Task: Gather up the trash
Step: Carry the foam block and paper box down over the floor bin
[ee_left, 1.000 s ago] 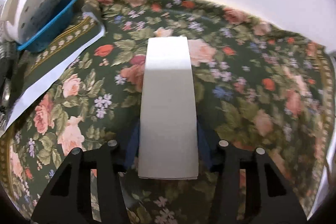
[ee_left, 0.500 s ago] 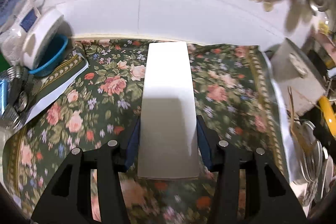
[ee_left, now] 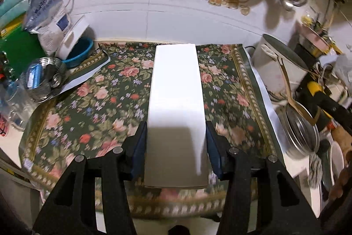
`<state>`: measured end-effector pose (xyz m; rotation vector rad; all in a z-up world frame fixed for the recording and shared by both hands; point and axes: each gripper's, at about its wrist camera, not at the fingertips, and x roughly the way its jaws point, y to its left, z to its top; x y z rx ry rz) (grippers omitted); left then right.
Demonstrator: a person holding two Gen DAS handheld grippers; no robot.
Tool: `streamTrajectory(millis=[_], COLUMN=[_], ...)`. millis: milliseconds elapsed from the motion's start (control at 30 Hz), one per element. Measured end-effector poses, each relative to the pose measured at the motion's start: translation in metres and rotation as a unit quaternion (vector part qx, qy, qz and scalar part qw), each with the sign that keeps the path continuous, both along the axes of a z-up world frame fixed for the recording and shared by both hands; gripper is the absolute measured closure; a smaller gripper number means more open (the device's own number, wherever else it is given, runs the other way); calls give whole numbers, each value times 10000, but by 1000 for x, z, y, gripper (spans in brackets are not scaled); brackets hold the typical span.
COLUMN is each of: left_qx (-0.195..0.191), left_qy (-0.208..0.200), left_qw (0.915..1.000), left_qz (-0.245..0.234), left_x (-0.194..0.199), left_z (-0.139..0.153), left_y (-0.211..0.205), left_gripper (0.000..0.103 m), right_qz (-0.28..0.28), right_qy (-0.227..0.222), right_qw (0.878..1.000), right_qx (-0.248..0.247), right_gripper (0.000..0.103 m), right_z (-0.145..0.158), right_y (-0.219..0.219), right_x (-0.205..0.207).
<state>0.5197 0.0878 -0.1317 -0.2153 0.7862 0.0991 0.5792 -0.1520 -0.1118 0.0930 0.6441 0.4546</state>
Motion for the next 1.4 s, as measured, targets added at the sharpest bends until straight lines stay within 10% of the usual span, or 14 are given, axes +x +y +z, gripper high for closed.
streamTrajectory(millis=[867,1400], left_qx=[-198,-652], left_qy=[148,1319], left_qw=[9954,9883], left_qz=[-925,-403], left_x=[-273,-267], left_z=[-37,-230], left_y=[53,11], left_gripper=[53,53], right_qz=[-791,-747], right_qy=[289,1380], right_qw=[9964,9868], right_qx=[68,-401], right_gripper=[65,65], right_z=[-39,-171], right_y=[86,61], right_x=[-251,-272])
